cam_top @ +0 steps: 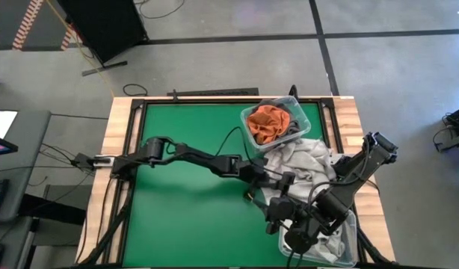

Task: Sort towels by color in basket
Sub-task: Put the light gray towel into the bottom transparent bin

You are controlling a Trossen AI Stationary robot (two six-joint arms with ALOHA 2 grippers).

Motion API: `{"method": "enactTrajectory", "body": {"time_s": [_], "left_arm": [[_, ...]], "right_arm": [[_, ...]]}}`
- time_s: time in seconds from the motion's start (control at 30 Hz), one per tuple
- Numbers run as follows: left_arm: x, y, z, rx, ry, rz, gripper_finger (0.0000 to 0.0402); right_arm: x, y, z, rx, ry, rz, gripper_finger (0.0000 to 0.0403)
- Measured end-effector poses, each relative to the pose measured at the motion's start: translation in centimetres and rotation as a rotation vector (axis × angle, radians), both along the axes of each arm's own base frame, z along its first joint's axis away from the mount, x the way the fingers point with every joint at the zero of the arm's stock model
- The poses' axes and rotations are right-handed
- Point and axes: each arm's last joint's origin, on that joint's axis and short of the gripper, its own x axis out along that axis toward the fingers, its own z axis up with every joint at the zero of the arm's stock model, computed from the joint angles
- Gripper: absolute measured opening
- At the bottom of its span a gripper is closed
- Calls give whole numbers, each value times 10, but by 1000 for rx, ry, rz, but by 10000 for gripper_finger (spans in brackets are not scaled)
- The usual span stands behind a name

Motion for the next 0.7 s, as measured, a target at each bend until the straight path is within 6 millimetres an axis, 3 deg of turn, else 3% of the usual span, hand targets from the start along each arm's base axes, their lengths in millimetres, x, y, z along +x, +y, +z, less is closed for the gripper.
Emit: {"method": "enactTrajectory", "body": {"time_s": [0.2, 0.33, 0.57, 0.7], "left_arm": [[-24, 5, 53, 157, 74, 54, 1], [-57, 9, 92, 257, 127, 80, 1], [-136, 18, 185, 367, 122, 189, 1], [-187, 23, 240, 376, 16, 298, 0]], "right_arm": [[-1, 1, 0, -1, 2, 3, 295], [-2, 2, 0, 0, 4, 10, 295], [-4, 4, 0, -1, 4, 17, 295], [-4, 4, 0, -5, 6, 16, 295]]}}
